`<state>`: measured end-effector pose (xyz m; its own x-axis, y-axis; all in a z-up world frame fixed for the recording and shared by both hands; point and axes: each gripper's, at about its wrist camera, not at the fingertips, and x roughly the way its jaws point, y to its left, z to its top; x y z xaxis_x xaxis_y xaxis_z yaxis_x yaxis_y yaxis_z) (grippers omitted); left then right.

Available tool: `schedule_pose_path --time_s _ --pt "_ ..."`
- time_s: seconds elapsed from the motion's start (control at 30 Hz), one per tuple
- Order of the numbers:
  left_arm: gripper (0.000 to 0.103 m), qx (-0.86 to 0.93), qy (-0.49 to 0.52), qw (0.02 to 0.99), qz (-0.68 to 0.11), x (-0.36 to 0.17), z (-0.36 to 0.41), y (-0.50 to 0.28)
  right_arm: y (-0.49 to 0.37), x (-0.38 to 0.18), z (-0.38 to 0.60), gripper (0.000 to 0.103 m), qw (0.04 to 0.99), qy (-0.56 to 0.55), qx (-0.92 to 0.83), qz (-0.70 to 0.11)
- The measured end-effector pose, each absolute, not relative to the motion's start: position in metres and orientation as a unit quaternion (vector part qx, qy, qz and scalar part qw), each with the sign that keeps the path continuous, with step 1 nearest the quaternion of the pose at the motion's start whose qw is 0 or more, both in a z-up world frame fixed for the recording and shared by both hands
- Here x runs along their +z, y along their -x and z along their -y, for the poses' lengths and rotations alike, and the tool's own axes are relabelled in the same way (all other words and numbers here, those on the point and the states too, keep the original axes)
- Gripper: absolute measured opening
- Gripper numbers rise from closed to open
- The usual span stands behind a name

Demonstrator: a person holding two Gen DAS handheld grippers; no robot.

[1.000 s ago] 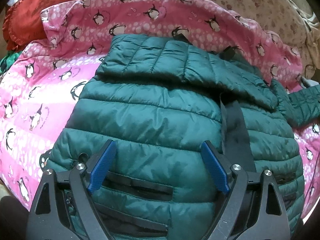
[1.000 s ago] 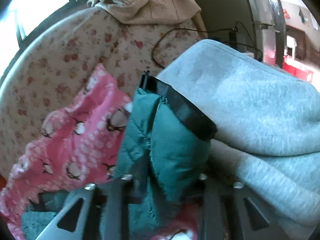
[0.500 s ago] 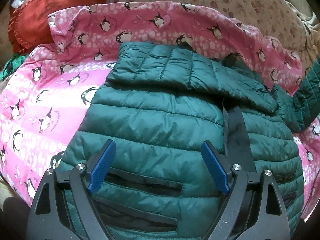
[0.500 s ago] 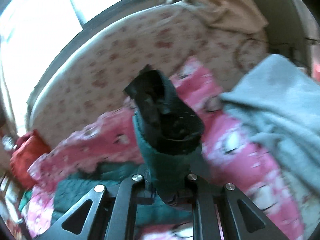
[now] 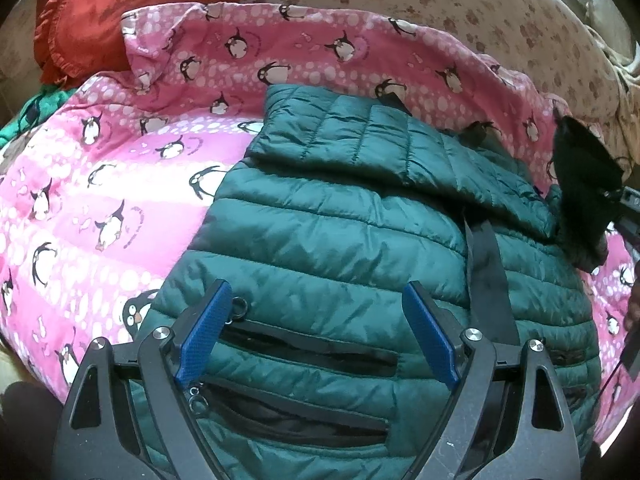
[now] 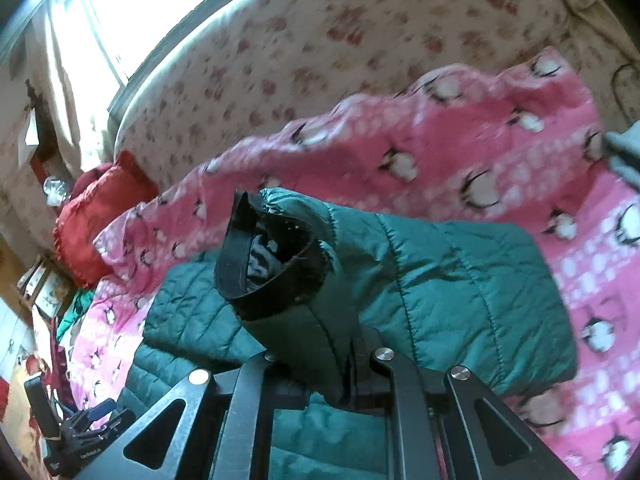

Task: Fold large clothes
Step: 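Lay the held sleeve across the jacket body with the right gripper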

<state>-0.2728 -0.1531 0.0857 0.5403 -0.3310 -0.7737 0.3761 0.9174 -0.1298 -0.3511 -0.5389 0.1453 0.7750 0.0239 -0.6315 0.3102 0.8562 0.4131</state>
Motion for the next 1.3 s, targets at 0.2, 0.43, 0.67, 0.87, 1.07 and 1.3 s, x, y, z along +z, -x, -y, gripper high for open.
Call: schedule_pose_path --time_s 0.2,0.43,0.67,0.87,1.07,1.3 --pt "0.087 -0.205 -0.026 0.877 -0.434 0.084 0.154 0.275 0.338 0.128 0.516 0.012 0.899 -0.272 -0.061 -0.338" --pt "0.087 -0.208 -0.027 0.876 -0.435 0.083 0.155 0.277 0.315 0.121 0.498 0.012 0.893 -0.292 -0.048 -0.339" --pt "0.087 -0.215 -0.021 0.873 -0.438 0.083 0.155 0.277 0.283 0.094 0.475 0.017 0.872 -0.281 -0.049 -0.399" --pt "0.087 -0.278 0.062 0.846 -0.450 0.085 0.153 0.267 0.289 0.095 0.459 0.066 0.882 -0.262 -0.021 -0.390" --pt "0.087 -0.313 0.088 0.822 -0.467 0.101 0.184 0.253 0.318 0.121 0.464 0.066 0.894 -0.267 -0.018 -0.360" --pt "0.087 -0.353 0.065 0.805 -0.471 0.113 0.247 0.246 0.360 0.135 0.495 0.066 0.896 -0.290 -0.051 -0.332"
